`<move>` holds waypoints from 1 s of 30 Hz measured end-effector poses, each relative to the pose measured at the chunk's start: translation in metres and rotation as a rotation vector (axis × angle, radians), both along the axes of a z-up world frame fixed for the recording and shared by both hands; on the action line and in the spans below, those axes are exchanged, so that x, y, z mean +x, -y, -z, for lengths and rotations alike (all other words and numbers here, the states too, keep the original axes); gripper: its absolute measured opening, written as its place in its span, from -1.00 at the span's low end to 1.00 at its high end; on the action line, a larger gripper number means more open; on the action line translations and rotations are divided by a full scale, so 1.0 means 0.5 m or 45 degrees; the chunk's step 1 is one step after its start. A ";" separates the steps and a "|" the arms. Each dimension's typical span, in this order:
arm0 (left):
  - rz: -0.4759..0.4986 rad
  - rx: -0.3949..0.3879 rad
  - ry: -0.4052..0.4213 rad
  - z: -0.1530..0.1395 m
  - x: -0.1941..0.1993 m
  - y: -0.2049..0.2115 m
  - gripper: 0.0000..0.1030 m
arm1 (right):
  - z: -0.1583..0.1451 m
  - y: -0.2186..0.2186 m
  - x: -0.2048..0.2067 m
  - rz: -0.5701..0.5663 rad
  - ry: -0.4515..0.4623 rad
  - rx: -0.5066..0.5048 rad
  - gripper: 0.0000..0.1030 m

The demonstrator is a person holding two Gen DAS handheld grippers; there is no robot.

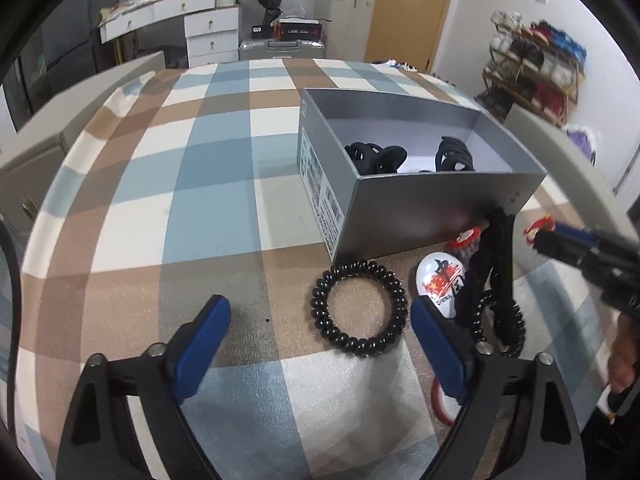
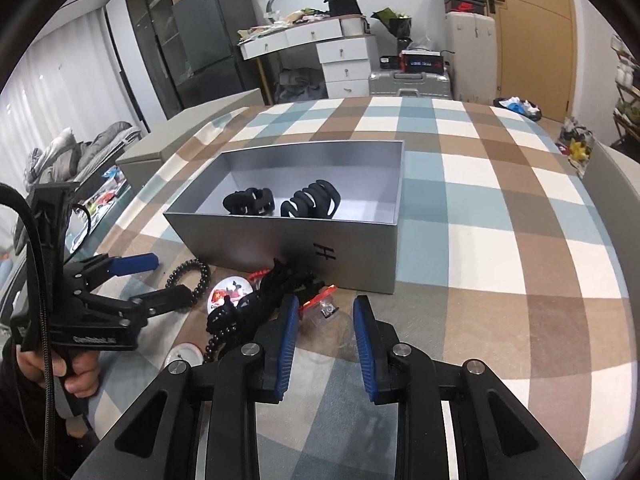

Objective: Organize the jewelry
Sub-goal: 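Grasp the black beaded coil with the left tool while the right grasps the red-and-clear hair tie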

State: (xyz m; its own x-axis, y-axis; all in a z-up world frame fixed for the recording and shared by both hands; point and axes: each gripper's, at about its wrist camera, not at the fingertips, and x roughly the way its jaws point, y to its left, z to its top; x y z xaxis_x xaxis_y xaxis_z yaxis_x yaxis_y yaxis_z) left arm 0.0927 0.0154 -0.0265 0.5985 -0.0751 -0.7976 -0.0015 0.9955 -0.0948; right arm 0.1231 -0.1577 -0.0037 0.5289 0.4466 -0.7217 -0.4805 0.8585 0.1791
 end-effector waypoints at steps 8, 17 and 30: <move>0.074 0.061 0.003 0.001 -0.005 0.017 0.39 | 0.000 0.002 -0.003 0.003 0.003 0.003 -0.48; 0.123 0.038 0.031 -0.005 -0.013 0.015 -0.33 | -0.005 0.001 -0.008 0.006 0.015 -0.004 -0.48; 0.108 -0.029 0.166 -0.050 -0.046 0.008 -0.34 | -0.030 -0.006 -0.021 -0.014 0.067 0.039 -0.48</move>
